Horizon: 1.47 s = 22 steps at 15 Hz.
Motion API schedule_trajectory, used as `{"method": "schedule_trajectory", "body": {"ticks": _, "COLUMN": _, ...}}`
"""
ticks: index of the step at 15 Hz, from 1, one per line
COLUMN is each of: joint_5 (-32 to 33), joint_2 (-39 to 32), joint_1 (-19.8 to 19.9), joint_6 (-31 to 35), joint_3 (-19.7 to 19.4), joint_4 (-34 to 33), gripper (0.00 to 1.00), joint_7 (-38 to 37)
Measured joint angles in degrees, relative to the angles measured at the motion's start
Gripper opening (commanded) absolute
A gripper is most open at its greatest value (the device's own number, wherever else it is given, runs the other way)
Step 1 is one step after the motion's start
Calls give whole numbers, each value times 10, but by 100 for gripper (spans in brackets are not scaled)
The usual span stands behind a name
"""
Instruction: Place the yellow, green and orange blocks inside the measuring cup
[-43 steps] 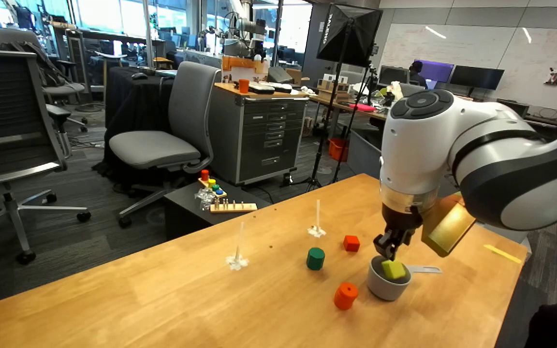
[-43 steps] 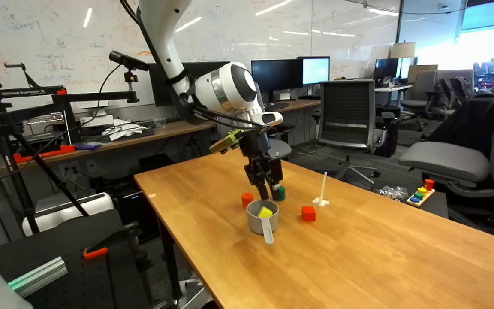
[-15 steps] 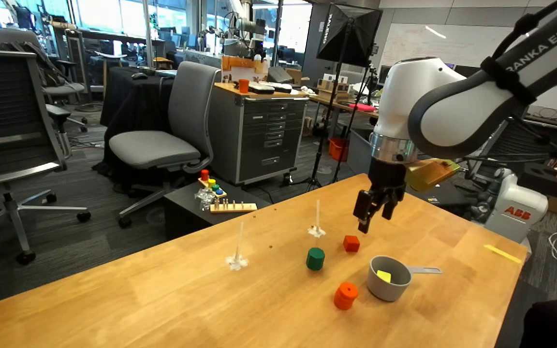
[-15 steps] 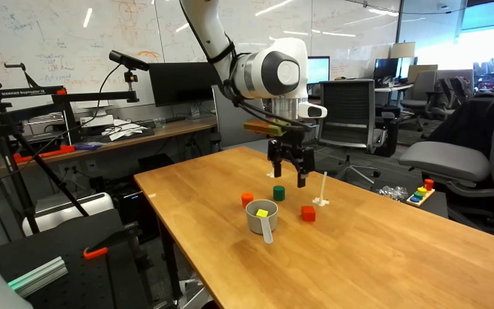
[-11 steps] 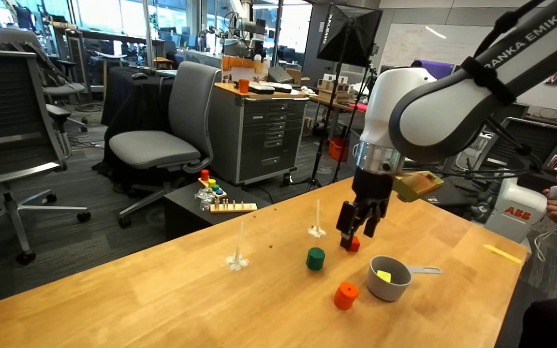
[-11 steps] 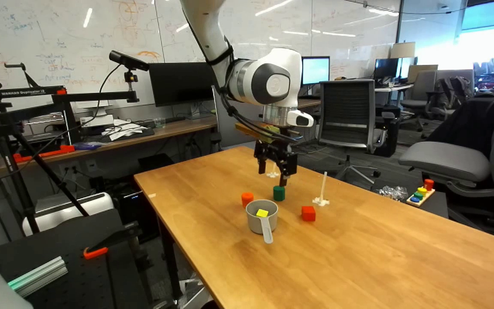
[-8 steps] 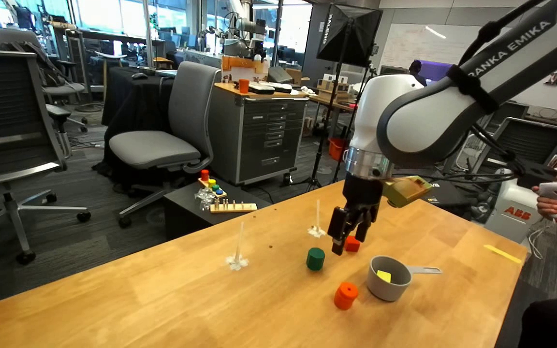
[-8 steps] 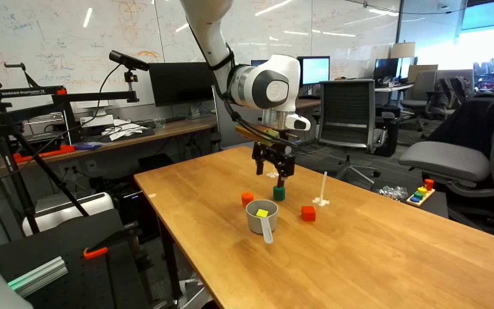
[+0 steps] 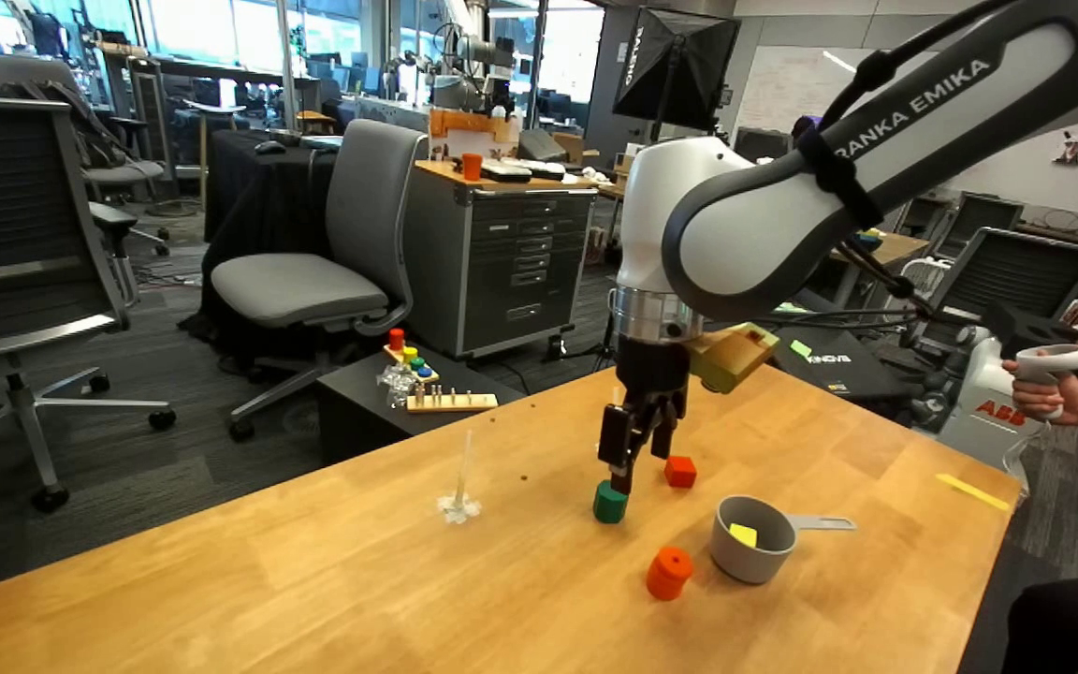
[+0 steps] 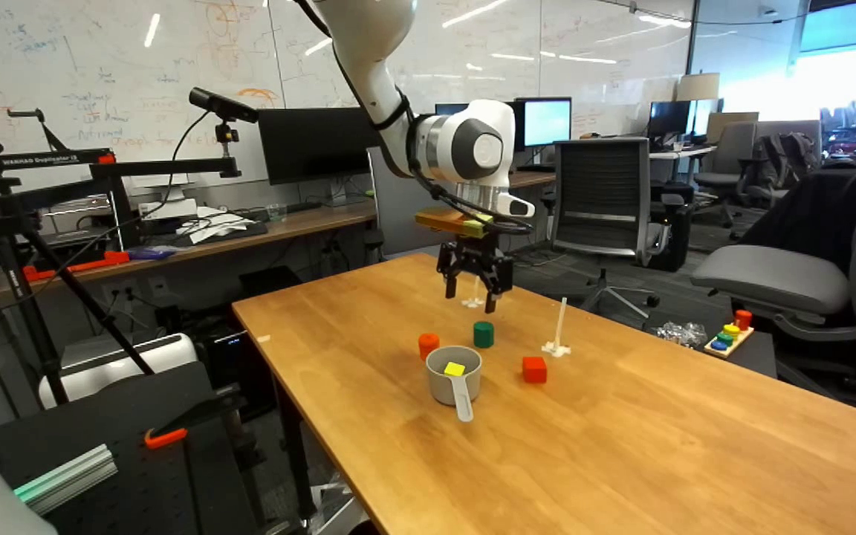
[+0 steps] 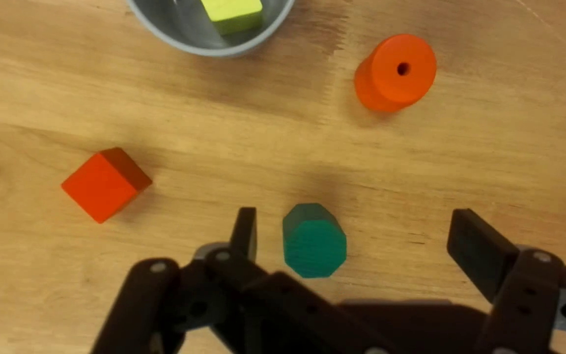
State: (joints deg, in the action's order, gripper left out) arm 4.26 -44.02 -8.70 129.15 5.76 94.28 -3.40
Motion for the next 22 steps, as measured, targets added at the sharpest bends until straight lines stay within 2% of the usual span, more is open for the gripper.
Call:
{"method": "schedule_trajectory", "body": {"ticks": 8, "joint_5": 37, "joint_2": -63, "joint_1": -27, "joint_6": -87, "joint_3": -16, "joint_4": -99, "gripper": 100, "joint_7": 3}}
{"method": "schedule_trajectory", "body": {"ticks": 12, "joint_5": 38, "joint_2": -91, "joint_1": -26, "joint_6": -97, "joint_3": -29, "joint_4": -131, "gripper": 100, "joint_7": 3}}
{"method": "schedule_trajectory", "body": {"ticks": 20, "joint_5": 38, "joint_2": -143, "joint_1": -33, "joint_6": -108, "joint_3": -30, "joint_4": -186, "gripper": 100, "joint_7": 3}}
{"method": "schedule_trajectory", "body": {"ticks": 21, "joint_5": 38, "joint_2": -150, "joint_1": -34, "joint_6": -110, "joint_3": -30, "joint_4": -193, "gripper": 75, "joint_7": 3}}
{"method": "schedule_trajectory", "body": {"ticks": 22, "joint_5": 38, "joint_2": -156, "joint_1": -36, "joint_6": -112, "joint_3": -30, "joint_4": -201, "gripper": 74, "joint_7": 3}}
